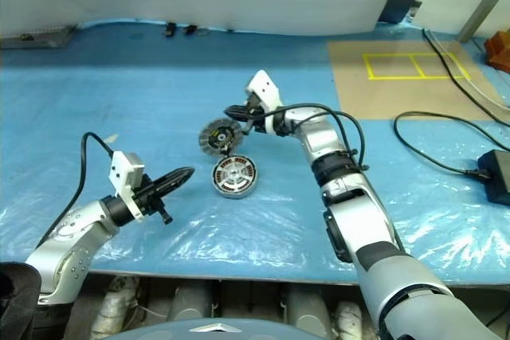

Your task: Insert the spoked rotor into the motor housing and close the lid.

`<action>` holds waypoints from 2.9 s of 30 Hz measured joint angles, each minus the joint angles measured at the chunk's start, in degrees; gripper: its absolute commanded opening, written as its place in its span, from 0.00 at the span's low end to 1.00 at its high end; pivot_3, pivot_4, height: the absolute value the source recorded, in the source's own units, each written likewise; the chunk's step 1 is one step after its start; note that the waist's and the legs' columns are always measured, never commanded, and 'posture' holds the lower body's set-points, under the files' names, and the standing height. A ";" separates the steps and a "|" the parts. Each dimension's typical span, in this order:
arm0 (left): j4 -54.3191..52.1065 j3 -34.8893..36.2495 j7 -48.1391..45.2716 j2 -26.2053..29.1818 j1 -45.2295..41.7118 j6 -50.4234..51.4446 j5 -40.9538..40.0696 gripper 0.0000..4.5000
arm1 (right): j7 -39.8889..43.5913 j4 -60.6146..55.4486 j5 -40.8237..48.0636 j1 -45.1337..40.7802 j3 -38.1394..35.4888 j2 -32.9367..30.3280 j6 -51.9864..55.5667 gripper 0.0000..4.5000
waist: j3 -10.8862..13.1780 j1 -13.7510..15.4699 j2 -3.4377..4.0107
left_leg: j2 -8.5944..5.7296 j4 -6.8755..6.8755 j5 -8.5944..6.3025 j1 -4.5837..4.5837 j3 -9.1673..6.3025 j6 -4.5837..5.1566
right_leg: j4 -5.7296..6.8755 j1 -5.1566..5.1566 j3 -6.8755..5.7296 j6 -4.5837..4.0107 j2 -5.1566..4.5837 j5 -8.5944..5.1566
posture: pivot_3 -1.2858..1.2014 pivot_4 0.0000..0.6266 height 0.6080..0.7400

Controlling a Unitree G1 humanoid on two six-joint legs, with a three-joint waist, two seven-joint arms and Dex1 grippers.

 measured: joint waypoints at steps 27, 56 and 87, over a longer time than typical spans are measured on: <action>42.19 -5.91 -15.07 -3.28 -39.51 -12.65 6.30 0.00 | 12.71 -35.92 14.87 19.44 -3.65 -19.27 27.92 0.00 | 0.01 2.27 -0.04 | -0.06 0.20 0.19 -0.11 -0.04 -0.10 | 0.09 0.00 -0.01 0.03 0.00 0.03 | 0.52 0.24 1.00; 28.42 -16.12 -21.10 -4.43 -36.76 -11.83 11.36 0.00 | 19.36 -40.39 10.56 26.11 6.19 -29.37 28.08 0.00 | 0.01 3.00 -0.03 | -0.04 0.20 0.16 -0.09 -0.06 -0.16 | 0.10 0.03 -0.01 0.05 -0.04 0.03 | 0.52 0.24 1.00; 24.27 -26.74 -11.21 -4.42 -25.51 -22.63 25.45 0.00 | 17.02 -38.65 14.32 20.60 2.83 -25.87 30.14 0.00 | -0.02 2.90 0.02 | -0.04 0.19 0.10 0.01 -0.04 -0.26 | 0.10 0.21 0.00 0.06 -0.04 0.03 | 0.52 0.24 1.00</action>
